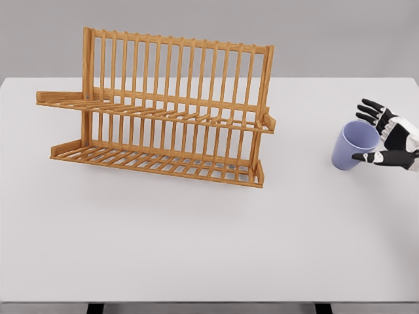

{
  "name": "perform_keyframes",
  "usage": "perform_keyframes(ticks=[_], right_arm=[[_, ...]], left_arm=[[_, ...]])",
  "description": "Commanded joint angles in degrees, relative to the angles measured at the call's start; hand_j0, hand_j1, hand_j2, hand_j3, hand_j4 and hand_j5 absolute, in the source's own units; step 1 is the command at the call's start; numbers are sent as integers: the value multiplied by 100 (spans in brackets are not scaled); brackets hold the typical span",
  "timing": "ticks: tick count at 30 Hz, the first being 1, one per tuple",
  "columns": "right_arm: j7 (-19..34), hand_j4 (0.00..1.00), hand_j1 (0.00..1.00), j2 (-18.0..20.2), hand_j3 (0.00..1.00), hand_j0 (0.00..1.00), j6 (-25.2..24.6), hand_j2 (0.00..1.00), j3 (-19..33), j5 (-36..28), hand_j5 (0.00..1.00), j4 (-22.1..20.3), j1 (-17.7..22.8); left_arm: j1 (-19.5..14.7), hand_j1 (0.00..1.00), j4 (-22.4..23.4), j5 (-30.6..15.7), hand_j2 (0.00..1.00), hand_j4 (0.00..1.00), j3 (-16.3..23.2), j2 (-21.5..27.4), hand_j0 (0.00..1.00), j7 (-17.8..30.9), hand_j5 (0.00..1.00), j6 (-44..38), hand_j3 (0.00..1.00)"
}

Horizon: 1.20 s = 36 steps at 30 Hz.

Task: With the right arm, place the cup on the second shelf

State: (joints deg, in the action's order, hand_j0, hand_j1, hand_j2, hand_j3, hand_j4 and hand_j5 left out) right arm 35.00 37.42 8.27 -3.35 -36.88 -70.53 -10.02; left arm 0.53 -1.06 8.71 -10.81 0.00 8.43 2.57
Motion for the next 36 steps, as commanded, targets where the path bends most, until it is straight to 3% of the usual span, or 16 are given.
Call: perform_keyframes(ticks=[1,23,31,36], right_arm=[[0,100,100,-15,100,100,34,100,-8,-21,100,31,0],[0,99,99,-121,99,99,43,99,1,181,99,215,-18],[0,79,79,-121,79,79,34,79,-8,181,79,207,-18],[0,72,72,-121,72,72,-1,72,1,181,72,145,-18]], left_arm=[[0,100,0,-1,100,100,0,0,100,1,100,7,100],[0,100,0,-1,100,100,0,0,100,1,100,-2,100],[0,100,0,-1,100,100,0,0,100,1,100,-2,100],[0,100,0,-1,100,100,0,0,100,1,100,7,100]])
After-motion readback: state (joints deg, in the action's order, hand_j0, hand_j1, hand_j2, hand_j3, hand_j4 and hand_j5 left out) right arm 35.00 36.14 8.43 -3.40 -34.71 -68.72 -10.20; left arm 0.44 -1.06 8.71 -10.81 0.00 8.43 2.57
